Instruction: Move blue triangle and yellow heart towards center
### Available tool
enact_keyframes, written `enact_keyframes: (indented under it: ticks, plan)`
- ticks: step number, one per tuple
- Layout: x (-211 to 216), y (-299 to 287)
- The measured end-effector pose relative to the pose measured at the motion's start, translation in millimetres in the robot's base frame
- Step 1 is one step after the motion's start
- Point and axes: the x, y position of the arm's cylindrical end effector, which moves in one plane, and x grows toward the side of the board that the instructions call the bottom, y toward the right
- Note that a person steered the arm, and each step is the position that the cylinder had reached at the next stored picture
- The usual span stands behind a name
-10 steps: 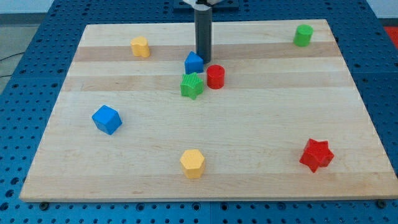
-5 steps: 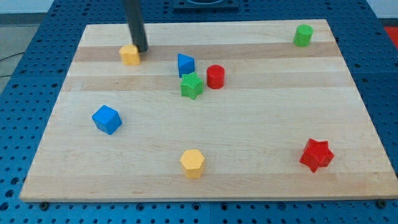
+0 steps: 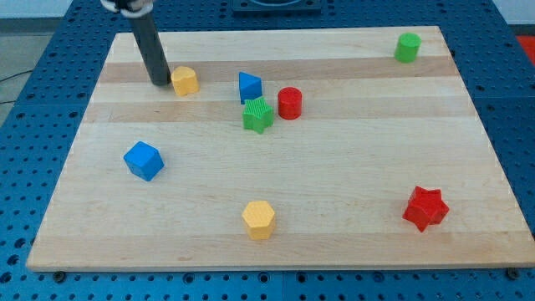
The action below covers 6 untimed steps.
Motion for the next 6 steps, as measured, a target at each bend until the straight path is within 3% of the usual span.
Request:
enact_keyframes:
  ticks: [1, 2, 3, 4, 5, 6]
  plan:
    - [10, 25]
    - [51, 21]
    - [30, 8]
    - [28, 47]
    - [54, 48]
    - [37, -1]
